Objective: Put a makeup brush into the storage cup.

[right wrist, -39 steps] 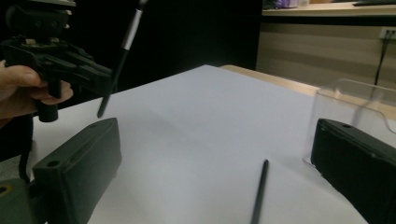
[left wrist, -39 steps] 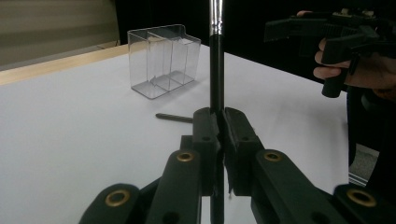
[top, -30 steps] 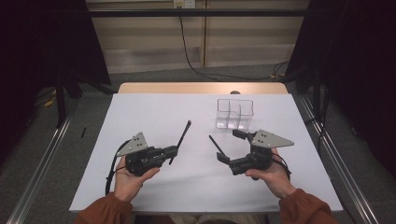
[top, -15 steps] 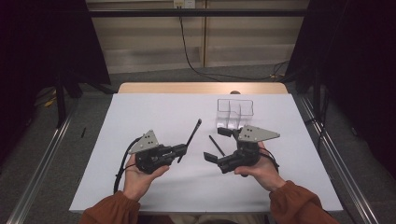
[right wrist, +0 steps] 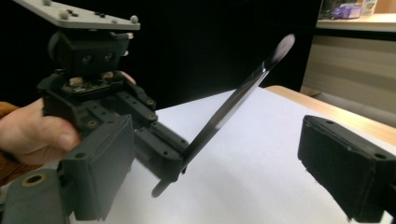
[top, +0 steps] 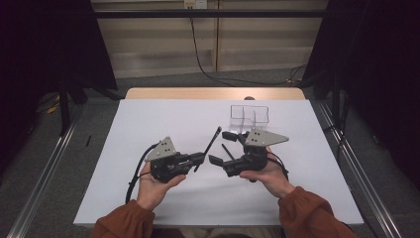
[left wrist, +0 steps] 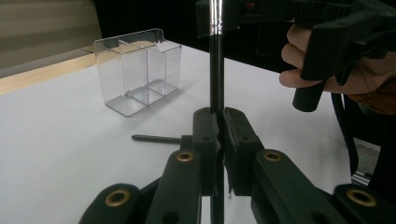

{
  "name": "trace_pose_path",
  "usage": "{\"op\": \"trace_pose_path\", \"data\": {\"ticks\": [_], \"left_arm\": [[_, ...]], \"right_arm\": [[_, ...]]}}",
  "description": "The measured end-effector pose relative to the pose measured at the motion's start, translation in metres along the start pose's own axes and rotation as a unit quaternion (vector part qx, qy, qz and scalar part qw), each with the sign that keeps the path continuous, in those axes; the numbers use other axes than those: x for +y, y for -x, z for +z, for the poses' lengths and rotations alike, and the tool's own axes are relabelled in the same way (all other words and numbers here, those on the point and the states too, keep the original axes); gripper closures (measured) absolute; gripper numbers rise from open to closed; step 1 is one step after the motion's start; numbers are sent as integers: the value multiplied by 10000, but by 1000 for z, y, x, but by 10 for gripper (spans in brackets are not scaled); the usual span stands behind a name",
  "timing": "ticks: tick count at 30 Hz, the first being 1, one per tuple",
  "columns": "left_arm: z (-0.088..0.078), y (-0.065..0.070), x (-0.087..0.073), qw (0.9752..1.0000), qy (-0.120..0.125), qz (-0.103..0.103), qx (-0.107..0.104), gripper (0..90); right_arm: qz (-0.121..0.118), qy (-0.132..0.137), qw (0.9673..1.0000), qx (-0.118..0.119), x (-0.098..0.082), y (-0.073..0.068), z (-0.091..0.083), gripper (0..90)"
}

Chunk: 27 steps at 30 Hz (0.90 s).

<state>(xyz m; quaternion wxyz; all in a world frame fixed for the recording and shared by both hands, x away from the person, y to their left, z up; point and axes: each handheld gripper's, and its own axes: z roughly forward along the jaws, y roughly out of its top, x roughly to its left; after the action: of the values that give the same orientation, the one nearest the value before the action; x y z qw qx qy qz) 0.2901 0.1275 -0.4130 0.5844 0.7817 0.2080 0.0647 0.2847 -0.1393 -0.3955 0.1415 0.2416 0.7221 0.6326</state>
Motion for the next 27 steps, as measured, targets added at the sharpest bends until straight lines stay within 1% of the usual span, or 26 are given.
{"op": "trace_pose_path", "data": {"ticks": [2, 4, 6, 9, 11, 12, 14, 15, 18, 20, 21, 25, 27], "left_arm": [[0, 1, -1, 10000, 27, -3, -3, 843], [1, 1, -1, 10000, 3, 6, -22, 843], [2, 2, -2, 10000, -10, 10, -47, 843], [2, 1, -3, 10000, -48, 31, -68, 843], [3, 2, -4, 10000, -57, 22, -74, 843], [3, 2, -4, 9999, -69, 48, -74, 842], [5, 3, -5, 9999, -85, 27, -96, 843], [5, 3, -6, 9999, -115, 39, -98, 842], [7, 3, -7, 9998, -135, 38, -120, 842], [7, 3, -7, 9998, -164, 50, -135, 843], [8, 3, -8, 9998, -172, 45, -130, 843], [9, 3, -9, 9997, -213, 43, -143, 842], [9, 3, -9, 9997, -211, 50, -140, 843]], "right_arm": [[77, 25, 10000, 11, -1, 1, 2, 127], [138, 77, 9999, 60, -1, 2, 3, 179], [133, 41, 9999, 48, -2, 2, 3, 231], [215, -32, 9997, 78, -4, 3, 4, 321], [240, -72, 9997, 78, -5, 3, 5, 364], [246, -46, 9997, 71, -6, 3, 5, 382], [269, -43, 9996, 75, -6, 3, 6, 420], [282, -45, 9995, 109, -7, 3, 7, 458], [348, -35, 9992, 212, -8, 4, 8, 536], [350, -43, 9991, 237, -8, 4, 8, 592], [374, -58, 9989, 294, -9, 4, 8, 622], [366, -113, 9988, 303, -11, 5, 9, 681], [419, -100, 9985, 336, -12, 6, 9, 725]]}}
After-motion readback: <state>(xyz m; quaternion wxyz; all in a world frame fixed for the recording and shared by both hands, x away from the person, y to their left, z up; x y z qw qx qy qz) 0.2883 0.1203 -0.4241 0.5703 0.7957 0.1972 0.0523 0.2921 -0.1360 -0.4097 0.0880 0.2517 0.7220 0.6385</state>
